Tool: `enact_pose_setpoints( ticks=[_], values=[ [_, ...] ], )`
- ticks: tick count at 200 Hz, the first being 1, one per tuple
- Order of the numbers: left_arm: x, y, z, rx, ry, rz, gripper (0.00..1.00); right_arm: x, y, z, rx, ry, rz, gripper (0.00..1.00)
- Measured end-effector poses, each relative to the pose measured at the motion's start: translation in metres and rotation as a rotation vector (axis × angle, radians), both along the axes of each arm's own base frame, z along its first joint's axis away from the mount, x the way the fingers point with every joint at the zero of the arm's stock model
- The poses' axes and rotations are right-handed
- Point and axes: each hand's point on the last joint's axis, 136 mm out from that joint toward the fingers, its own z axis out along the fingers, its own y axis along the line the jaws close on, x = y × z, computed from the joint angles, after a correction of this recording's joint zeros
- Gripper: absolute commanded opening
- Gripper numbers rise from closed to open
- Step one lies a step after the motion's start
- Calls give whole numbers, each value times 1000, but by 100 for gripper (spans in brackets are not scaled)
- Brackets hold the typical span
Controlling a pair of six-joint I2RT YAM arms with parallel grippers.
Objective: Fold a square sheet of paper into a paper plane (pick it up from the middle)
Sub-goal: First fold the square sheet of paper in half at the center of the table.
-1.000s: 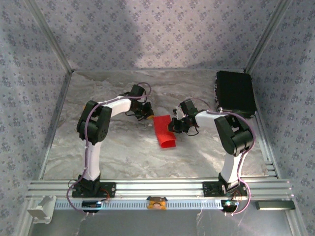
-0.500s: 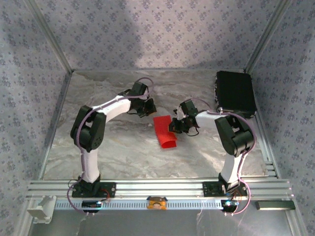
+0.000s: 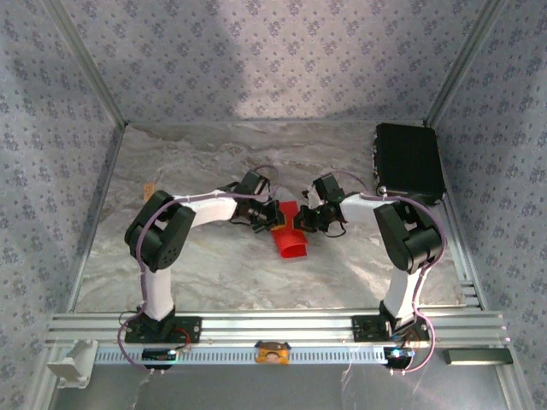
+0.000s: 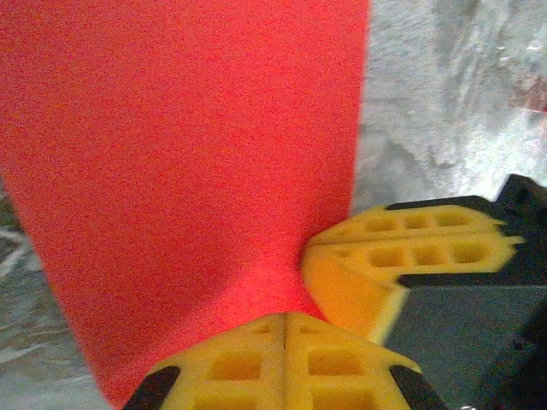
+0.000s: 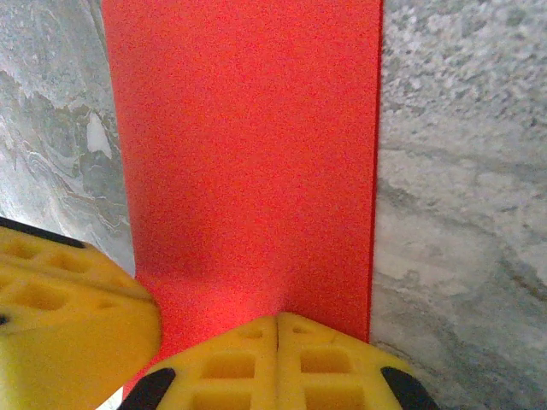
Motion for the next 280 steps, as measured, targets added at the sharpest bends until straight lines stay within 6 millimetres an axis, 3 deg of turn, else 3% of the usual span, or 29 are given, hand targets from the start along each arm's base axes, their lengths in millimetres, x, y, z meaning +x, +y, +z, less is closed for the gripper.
enact_pose_setpoints(
  ticks=[38,121,146,190,222,243,280],
  values=[
    [-8,10,-18,4,12,17,4,0,0,0,0,-1,0,0],
    [-8,15,-19,-20,-41,-5,8,0,0,0,3,-6,0,0],
    [-9,20,-14,-9,-39,4,8,0,0,0,3,-6,0,0],
    [-4,11,16,-77,-77,22,8,-1,-1,0,3,-7,-3,0],
    [-13,4,17,-88,-59,11,8,-1,0,0,2,-8,-3,0],
    [-18,5,10,-85,-47,11,7,-1,0,0,1,-9,-3,0],
    [-36,19,-19,-33,16,11,6,-1,-1,0,2,-10,-3,0]
  ],
)
